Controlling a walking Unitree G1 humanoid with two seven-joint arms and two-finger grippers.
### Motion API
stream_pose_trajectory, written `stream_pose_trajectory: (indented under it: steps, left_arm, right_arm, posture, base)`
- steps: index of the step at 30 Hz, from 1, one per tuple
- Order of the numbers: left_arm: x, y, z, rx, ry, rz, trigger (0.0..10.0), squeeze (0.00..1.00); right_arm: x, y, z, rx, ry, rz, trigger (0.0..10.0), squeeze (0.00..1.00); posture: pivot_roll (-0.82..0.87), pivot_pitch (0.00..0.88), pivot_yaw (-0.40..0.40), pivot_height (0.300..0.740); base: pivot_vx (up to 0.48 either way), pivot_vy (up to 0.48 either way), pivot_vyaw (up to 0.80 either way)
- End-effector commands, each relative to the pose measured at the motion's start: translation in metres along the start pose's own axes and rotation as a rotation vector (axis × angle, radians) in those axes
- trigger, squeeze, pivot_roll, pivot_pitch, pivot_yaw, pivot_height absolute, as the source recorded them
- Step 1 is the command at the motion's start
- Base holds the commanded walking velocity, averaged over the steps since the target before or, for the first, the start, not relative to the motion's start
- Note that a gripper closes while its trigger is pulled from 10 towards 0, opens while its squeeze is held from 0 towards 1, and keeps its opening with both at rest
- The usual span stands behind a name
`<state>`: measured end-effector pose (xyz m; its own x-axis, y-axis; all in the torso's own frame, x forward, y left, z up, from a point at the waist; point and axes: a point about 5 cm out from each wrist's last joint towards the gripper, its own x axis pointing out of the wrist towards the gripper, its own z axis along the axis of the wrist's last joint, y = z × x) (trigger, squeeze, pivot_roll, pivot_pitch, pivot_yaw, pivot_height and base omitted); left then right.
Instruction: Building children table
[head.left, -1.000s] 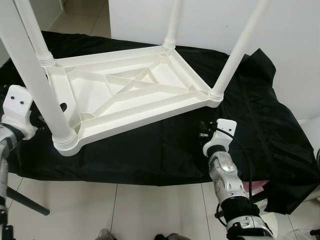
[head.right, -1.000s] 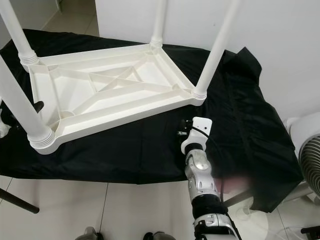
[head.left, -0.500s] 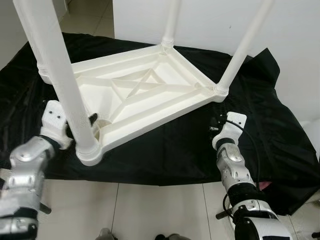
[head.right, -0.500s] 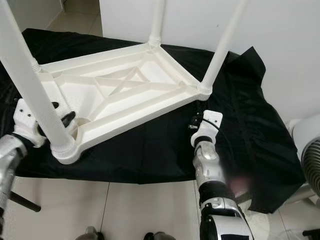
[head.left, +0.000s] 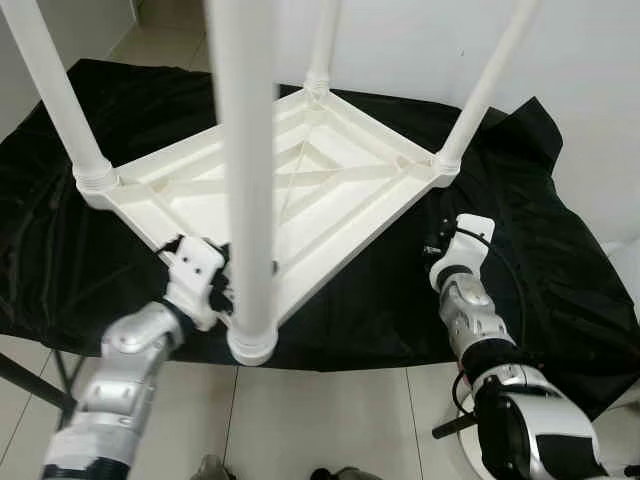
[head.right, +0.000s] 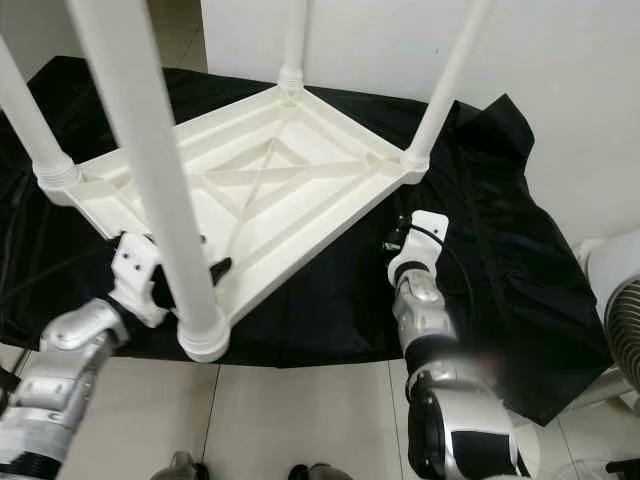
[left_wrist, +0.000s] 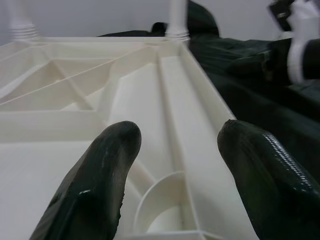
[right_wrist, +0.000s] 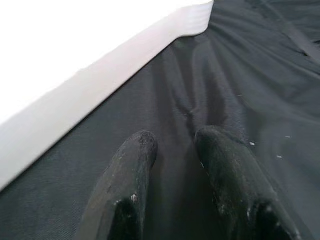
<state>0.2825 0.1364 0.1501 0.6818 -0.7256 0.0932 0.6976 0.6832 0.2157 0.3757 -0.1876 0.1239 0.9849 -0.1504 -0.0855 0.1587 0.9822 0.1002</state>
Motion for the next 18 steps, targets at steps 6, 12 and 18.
stream_pose_trajectory:
  steps: [6,12,18]
  left_arm:
    - [0.015,-0.035,0.001,-0.028,-0.003,-0.136,10.0,0.00]
    - [0.027,-0.051,0.006,-0.021,-0.012,-0.192,10.0,0.00]
    - [0.035,-0.061,0.011,-0.024,-0.018,-0.218,10.0,0.00]
  right_arm:
    - [0.003,0.006,0.001,-0.021,0.016,0.097,10.0,0.00]
    - [0.006,0.020,0.005,-0.022,0.017,0.223,10.0,0.00]
    - [0.008,0.038,0.010,-0.052,0.029,0.371,10.0,0.00]
  posture:
    - [0.05,0.105,-0.113,0.740]
    - [0.05,0.118,-0.107,0.740]
    - [0.04,0.119,-0.098,0.740]
  base:
    - [0.000,0.000,0.00]
    - [0.000,0.000,0.00]
    - [0.000,0.000,0.00]
